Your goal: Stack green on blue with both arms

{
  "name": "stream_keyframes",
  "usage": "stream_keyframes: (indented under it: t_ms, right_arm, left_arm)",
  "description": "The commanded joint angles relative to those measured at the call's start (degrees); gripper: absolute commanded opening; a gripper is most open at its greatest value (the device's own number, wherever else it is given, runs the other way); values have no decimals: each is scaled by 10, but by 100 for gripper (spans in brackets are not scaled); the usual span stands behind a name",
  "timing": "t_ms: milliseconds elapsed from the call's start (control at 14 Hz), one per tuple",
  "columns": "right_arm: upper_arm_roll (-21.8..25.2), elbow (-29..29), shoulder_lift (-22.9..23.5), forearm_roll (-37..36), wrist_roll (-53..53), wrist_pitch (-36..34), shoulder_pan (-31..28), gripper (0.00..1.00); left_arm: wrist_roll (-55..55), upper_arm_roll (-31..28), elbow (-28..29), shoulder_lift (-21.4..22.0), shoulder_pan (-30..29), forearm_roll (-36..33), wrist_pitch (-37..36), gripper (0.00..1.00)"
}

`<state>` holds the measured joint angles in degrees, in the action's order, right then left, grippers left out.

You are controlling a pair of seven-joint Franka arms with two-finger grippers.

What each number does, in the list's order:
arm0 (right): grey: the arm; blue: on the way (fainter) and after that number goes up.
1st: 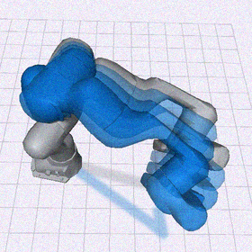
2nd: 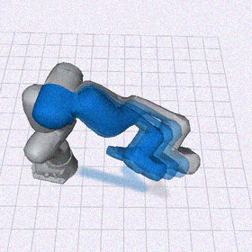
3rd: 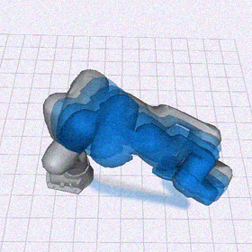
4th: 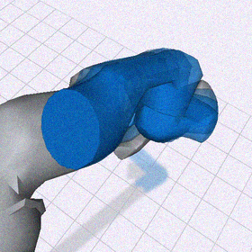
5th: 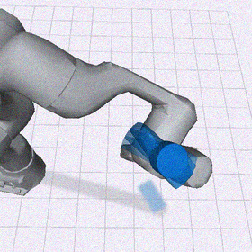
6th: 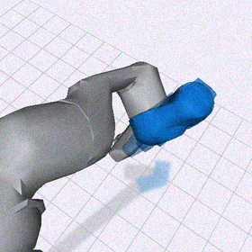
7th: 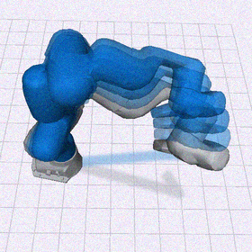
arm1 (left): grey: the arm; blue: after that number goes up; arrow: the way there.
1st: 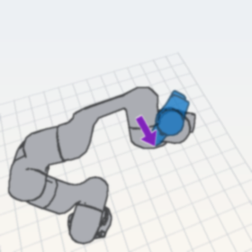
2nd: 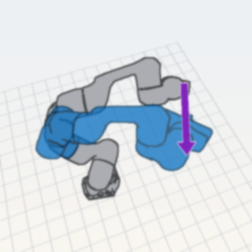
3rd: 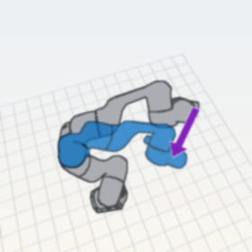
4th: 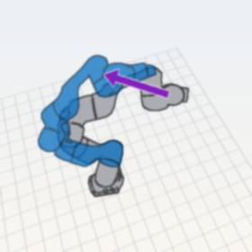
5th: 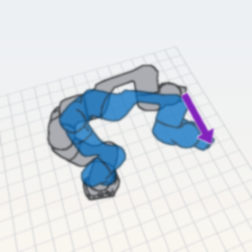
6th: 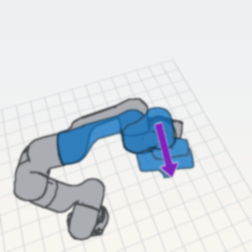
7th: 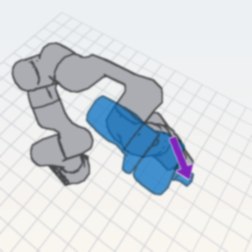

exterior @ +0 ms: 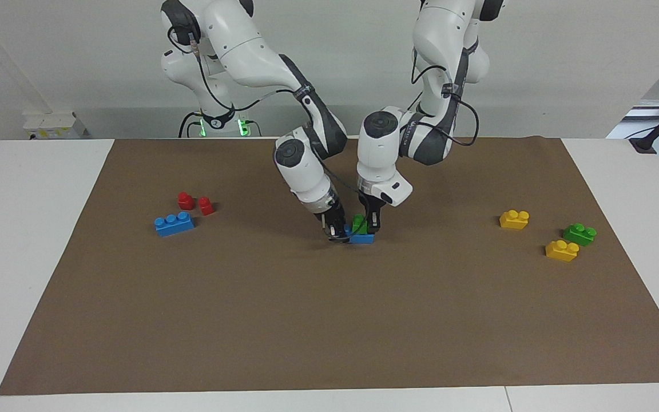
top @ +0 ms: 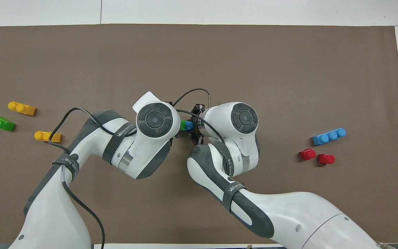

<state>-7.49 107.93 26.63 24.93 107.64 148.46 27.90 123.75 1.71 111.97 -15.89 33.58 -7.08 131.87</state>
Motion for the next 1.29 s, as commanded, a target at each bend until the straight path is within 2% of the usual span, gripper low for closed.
stream_keyframes:
  t_ms: [0, 71, 143, 214, 286, 500, 786, 1000, 1214]
  right_arm:
    - [-2, 18, -8, -14, 10, 8, -12, 0]
    - [-2, 18, -8, -14, 10, 8, -13, 17]
    - [-2, 18, -8, -14, 10, 9, -10, 57]
    - [-2, 17, -8, -14, 12, 9, -10, 77]
    - [-2, 14, -8, -12, 14, 9, -10, 87]
    - [-2, 6, -6, -6, 14, 0, -19, 93]
    - [-2, -50, -10, -14, -14, -111, -95, 96]
    - [-1, -70, -42, -16, -101, -177, -144, 100]
    - [1, -71, -87, -28, -302, -245, -199, 100]
  left_arm:
    - [15, -10, 25, 5, 11, -17, 4, 0]
    - [15, -10, 25, 5, 11, -18, 4, 0]
    - [11, -10, 25, 5, 11, -22, 4, 0]
    - [5, -9, 24, 5, 10, -32, 4, 21]
    - [-1, -9, 20, 6, 10, -38, -1, 99]
    - [-64, -10, 19, 35, -5, -38, -20, 100]
    - [-176, -8, 11, 87, -67, -38, -70, 100]
    - [-258, -8, 1, 106, -121, -35, -85, 100]
    - [-385, -10, -16, 109, -159, -35, -86, 100]
